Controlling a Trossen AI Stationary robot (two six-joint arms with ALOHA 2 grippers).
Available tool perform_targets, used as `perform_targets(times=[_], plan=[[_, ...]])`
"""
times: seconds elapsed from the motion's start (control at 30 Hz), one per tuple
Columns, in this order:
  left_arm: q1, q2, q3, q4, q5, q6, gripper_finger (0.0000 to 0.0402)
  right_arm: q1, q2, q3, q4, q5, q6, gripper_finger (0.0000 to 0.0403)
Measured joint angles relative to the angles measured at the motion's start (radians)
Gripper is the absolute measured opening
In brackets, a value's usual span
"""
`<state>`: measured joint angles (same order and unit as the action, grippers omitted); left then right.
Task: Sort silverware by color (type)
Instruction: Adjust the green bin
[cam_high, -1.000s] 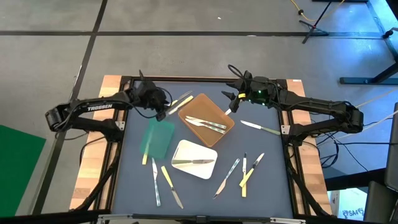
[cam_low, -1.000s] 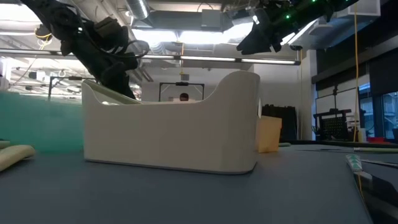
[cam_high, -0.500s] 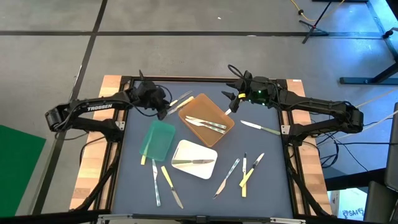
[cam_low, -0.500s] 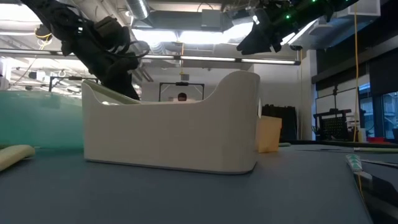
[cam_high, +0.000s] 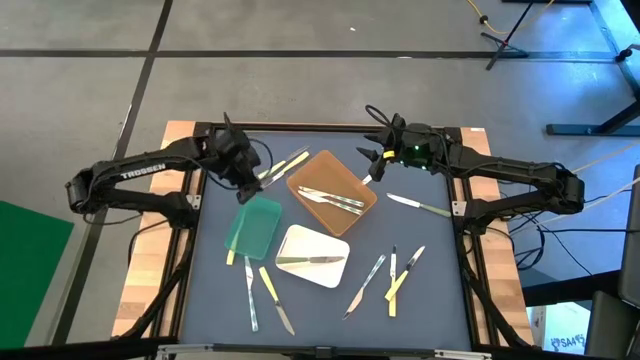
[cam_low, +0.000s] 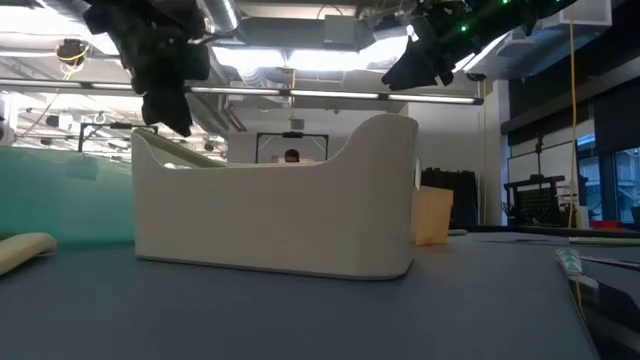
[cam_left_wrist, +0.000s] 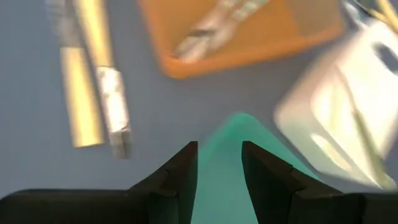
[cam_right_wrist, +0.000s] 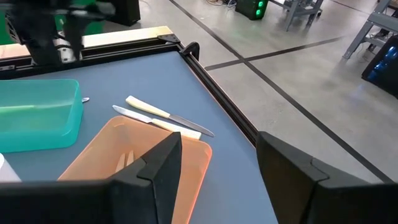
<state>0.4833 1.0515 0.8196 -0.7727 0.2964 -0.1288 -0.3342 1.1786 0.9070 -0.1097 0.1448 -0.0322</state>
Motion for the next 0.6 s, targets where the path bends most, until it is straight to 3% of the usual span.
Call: perform_targets(times=[0.13, 0.37, 0.6], plan=[[-0.090, 0.027, -0.025, 0.003, 0.057, 0.000, 0.0119, 0.000, 0.000, 0.000, -0.004, 0.000, 0.000, 0.0195], [-0.210, 0.117, -0.063, 0.059, 0.053, -0.028, 0.0119, 0.000, 0.000, 0.000, -0.006, -0.002, 0.000, 0.0195], [-0.260, 0.261, -0.064, 0.162, -0.059, -0.023, 0.0119, 0.000, 0.000, 0.000, -0.006, -0.006, 0.000, 0.0195]])
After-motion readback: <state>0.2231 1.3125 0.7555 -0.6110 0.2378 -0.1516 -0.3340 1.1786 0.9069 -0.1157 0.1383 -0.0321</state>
